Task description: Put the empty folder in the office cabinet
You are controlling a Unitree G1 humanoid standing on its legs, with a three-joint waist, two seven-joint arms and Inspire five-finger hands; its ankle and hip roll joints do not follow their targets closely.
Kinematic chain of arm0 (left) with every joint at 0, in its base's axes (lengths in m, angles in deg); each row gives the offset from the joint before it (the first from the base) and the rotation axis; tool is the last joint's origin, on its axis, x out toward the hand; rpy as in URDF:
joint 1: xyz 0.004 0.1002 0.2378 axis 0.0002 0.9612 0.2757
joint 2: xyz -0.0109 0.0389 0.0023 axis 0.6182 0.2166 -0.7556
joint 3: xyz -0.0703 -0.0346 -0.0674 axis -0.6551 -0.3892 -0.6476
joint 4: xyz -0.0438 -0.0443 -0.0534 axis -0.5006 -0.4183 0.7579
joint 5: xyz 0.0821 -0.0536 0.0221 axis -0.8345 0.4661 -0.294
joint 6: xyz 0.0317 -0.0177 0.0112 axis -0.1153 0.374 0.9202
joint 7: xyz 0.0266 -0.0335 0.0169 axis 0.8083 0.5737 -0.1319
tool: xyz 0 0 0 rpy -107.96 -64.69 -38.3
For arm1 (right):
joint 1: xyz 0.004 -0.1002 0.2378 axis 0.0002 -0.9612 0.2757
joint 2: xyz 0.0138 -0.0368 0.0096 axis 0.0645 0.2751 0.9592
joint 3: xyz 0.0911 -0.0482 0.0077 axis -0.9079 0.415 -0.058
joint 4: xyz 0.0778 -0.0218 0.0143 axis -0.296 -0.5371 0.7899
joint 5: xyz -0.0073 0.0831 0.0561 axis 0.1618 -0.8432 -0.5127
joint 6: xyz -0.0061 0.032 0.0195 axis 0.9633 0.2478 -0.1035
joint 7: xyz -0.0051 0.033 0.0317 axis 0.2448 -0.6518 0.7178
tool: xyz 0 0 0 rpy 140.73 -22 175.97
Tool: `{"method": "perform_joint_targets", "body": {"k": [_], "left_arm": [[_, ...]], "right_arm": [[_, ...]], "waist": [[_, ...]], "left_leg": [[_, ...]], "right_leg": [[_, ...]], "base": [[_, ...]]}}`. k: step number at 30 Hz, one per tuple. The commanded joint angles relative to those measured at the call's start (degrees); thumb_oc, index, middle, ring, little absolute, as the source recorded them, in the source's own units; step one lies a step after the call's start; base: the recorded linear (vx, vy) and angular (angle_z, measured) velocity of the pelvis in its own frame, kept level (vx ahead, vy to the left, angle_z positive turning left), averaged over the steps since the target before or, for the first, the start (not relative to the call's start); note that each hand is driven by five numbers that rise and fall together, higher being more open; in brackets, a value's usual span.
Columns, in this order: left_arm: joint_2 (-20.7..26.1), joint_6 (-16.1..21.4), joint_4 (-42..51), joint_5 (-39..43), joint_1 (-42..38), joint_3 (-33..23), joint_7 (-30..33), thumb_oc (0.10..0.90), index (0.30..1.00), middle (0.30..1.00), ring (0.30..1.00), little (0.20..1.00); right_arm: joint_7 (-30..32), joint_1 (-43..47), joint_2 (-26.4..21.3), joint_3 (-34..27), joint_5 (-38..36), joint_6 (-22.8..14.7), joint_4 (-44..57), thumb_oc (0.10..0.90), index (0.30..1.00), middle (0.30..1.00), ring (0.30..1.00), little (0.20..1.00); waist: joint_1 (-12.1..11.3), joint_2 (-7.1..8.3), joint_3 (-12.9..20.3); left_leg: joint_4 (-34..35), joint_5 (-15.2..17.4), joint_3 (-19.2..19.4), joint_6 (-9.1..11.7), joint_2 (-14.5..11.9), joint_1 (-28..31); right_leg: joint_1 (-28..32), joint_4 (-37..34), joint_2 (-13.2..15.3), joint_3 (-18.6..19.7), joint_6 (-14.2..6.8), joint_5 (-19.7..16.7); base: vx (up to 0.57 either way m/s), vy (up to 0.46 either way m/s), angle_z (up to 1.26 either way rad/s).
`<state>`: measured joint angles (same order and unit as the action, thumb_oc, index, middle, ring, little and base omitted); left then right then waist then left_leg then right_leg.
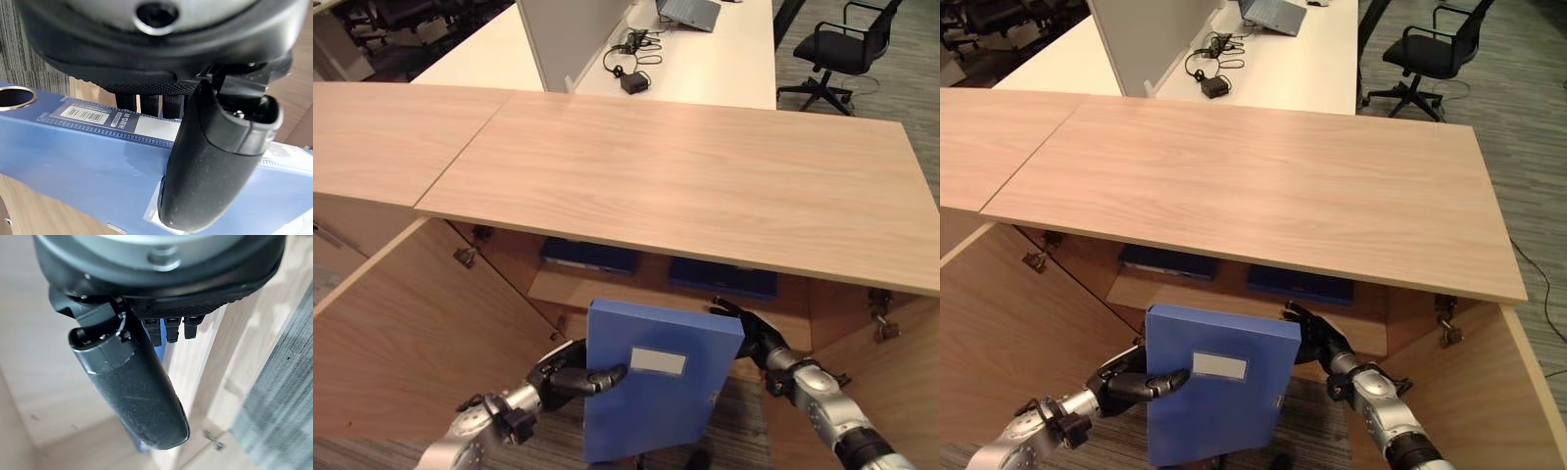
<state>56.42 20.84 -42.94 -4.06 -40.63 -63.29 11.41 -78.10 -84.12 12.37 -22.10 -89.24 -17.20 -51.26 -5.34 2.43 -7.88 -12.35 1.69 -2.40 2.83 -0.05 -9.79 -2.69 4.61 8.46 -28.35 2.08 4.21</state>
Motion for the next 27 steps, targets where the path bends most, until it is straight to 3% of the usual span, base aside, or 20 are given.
{"method": "perform_joint_targets", "body": {"k": [1, 3, 5, 8, 10, 15, 16, 17, 20, 22, 27], "left_arm": [[-2.72, 4.57, 6.19, 3.19, -0.41, -4.47, -2.34, 0.4, 0.3, 0.3, 0.3, 0.3], [-3.29, 5.2, 5.79, 3.6, 0.63, -6.92, -1.7, 0.4, 0.3, 0.3, 0.3, 0.3], [-3.79, 5.87, 5.72, 4.03, 1.09, -8.78, -1.11, 0.4, 0.3, 0.3, 0.3, 0.3], [-4.56, 6.88, 5.9, 4.23, 1.32, -11.04, -1.02, 0.4, 0.3, 0.3, 0.3, 0.3], [-4.1, 7.77, 6.45, 4.06, 1.11, -13.51, -0.98, 0.4, 0.3, 0.3, 0.3, 0.3], [-2.5, 8.52, 6.85, 1.85, 1.61, -16.81, -1.13, 0.4, 0.3, 0.3, 0.3, 0.3], [-1.92, 8.41, 7.06, 1.48, 1.27, -18.7, -1.66, 0.4, 0.3, 0.3, 0.3, 0.3], [-1.41, 8.53, 7.28, 1.49, 1.44, -19.5, -2.25, 0.4, 0.3, 0.3, 0.3, 0.3], [-0.51, 9.01, 7.56, 0.8, 1.86, -20.47, -2.53, 0.4, 0.3, 0.3, 0.3, 0.3], [0.32, 8.99, 8.07, 0.32, 2.98, -22.22, -3.29, 0.4, 0.3, 0.3, 0.3, 0.3], [2.12, 9.38, 9.73, -0.93, 2.59, -20.13, -5.21, 0.4, 0.3, 0.3, 0.3, 0.3]], "right_arm": [[-0.93, 1.16, -1.54, -3.9, 0.53, -6.1, 6.26, 0.8, 0.9, 0.9, 0.9, 0.9], [-1.1, -2.17, -1.79, -6.69, -0.29, -6.06, 8.42, 0.8, 0.9, 0.9, 0.9, 0.9], [-1.14, -4.33, -1.74, -8.95, -0.29, -6.31, 10.01, 0.8, 0.9, 0.9, 0.9, 0.9], [-1.37, -6.92, -0.75, -12.49, -0.9, -6.6, 12.09, 0.8, 0.9, 0.9, 0.9, 0.9], [-2.26, -7.69, 0.27, -13.73, -1.03, -6.41, 13.81, 0.8, 0.9, 0.9, 0.9, 0.9], [-2.52, -6.22, -0.02, -12.92, 3.37, -5.64, 13.67, 0.8, 0.9, 0.9, 0.9, 0.9], [-2.81, -5.53, -1.23, -13.24, 5.69, -5.37, 14.4, 0.8, 0.9, 0.9, 0.9, 0.9], [-3.05, -5.61, -2.05, -13.74, 6.43, -5.54, 15.14, 0.8, 0.9, 0.9, 0.9, 0.9], [-3.16, -4.84, -3.61, -13.84, 7.44, -5.81, 15.43, 0.8, 0.9, 0.9, 0.9, 0.9], [-3.99, -3.45, -5.52, -13.12, 7.62, -5.64, 15.49, 0.8, 0.9, 0.9, 0.9, 0.9], [-10.36, -4.25, -7.9, -8.66, 0.72, -3.97, 18.73, 0.8, 0.9, 0.9, 0.9, 0.9]], "waist": [[1.43, 1.38, 1.2], [2.13, 0.66, 1.41], [2.71, -0.22, 1.42], [4.22, -1.37, 1.54], [4.66, -0.99, 0.3], [3.87, -1.28, -0.95], [3.28, -1.79, -0.55], [2.9, -1.73, -0.05], [2.65, -1.68, 0.4], [1.8, -0.67, 2.05], [1.59, 0.85, 4.33]], "left_leg": [[-3.6, 9.31, 0.59, -0.27, -4.45, 4.3], [-0.38, 8.25, -0.13, 1.2, -6.95, 6.82], [2.76, 7.83, -2.86, 1.91, -7.11, 7.63], [7.1, 8.22, -3.08, 1.4, -4.74, 8.78], [5.92, 9.65, -1.95, -0.66, -0.39, 6.92], [6.31, 9.25, 1.38, -2.76, 1.87, 5.77], [7.26, 8.02, 1.85, -3.15, 1.69, 4.95], [7.9, 7.78, 1.85, -3.31, 2.01, 5.13], [9.81, 7.17, 1.85, -3.68, 1.95, 6.6], [10.98, 6.72, 3.16, -3.83, 2.13, 7.1], [12.63, 6.8, 3.49, -3.37, 1.05, 9.96]], "right_leg": [[0.69, -4.76, -0.96, 6.39, -6.46, -3.85], [0.49, -5.35, -0.68, 6.78, -7.32, -4.76], [-0.18, -5.41, -0.01, 7.44, -8.16, -6.03], [-3.09, -5.29, 3.22, 7.91, -10.45, -9.4], [-6.32, -5.45, 7.24, 9.78, -12.35, -13.8], [-9.05, -5.07, 9.7, 9.72, -13.45, -15.72], [-7.89, -3.16, 9.51, 9.16, -12.85, -12.62], [-6.67, -3.09, 9.19, 9.12, -12.74, -12.02], [-6.47, -2.94, 8.6, 9.63, -12.77, -12.46], [-5.6, -5.27, 8.32, 9.15, -13.05, -13.23], [-3.15, -7.21, 7.01, 9.46, -12.93, -12.88]], "base": [[0.0, 0.22, -0.21], [-0.02, 0.228, -0.33], [-0.05, 0.319, -0.18], [-0.14, 0.493, -0.09], [-0.23, 0.51, 0.04], [-0.16, 0.246, -0.15], [-0.17, 0.168, -0.32], [-0.11, 0.139, -0.3], [0.01, 0.019, -0.18], [0.07, -0.056, -0.11], [0.09, -0.068, -0.14]]}}
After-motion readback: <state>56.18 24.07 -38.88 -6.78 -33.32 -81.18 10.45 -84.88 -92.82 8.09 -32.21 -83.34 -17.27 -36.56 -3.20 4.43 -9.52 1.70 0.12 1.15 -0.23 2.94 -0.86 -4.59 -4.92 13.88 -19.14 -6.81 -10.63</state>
